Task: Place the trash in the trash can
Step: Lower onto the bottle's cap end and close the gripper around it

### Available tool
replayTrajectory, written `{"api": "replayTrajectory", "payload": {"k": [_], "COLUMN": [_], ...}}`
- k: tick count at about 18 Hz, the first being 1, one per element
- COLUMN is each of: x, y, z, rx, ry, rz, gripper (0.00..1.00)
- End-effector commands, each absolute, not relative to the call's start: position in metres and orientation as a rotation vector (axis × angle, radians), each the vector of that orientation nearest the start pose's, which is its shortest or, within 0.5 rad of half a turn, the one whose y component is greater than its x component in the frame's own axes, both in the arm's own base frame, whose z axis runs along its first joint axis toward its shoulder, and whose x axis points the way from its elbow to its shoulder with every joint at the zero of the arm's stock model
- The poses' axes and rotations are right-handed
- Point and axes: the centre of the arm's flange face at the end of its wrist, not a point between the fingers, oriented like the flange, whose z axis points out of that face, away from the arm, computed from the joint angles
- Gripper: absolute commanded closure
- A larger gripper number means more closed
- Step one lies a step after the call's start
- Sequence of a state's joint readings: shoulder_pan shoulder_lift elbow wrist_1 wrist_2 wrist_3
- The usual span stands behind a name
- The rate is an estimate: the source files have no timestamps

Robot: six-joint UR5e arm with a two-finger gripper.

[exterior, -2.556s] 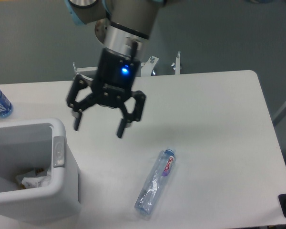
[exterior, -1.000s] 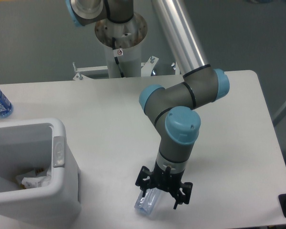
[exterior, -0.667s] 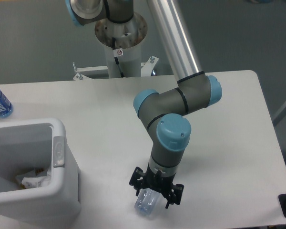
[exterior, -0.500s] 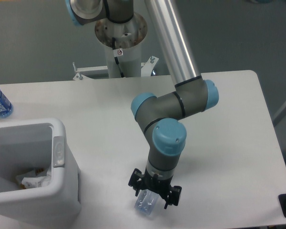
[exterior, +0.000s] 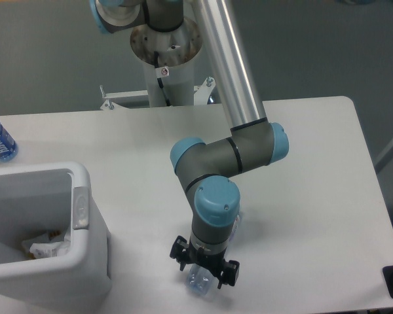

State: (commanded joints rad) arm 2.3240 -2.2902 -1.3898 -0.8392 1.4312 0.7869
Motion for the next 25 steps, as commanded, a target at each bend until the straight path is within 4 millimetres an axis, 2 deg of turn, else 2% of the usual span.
{"api": "replayTrajectory", "payload": {"k": [4, 16, 18, 20, 25], "x": [-0.389, -0.392, -0.392, -0.391, -0.391], "y": [0.641, 0.639, 0.639, 0.639, 0.639], "z": [0.193, 0.175, 0.177, 0.181, 0.183], "rx": [-2.91, -2.95, -2.948, -2.945, -2.942], "ry": [0.079, 0.071, 0.069, 0.072, 0.072], "rz": [0.05, 0.068, 0.07, 0.075, 0.078], "gripper": [0.0, 0.0, 0.08, 0.2, 0.38]}}
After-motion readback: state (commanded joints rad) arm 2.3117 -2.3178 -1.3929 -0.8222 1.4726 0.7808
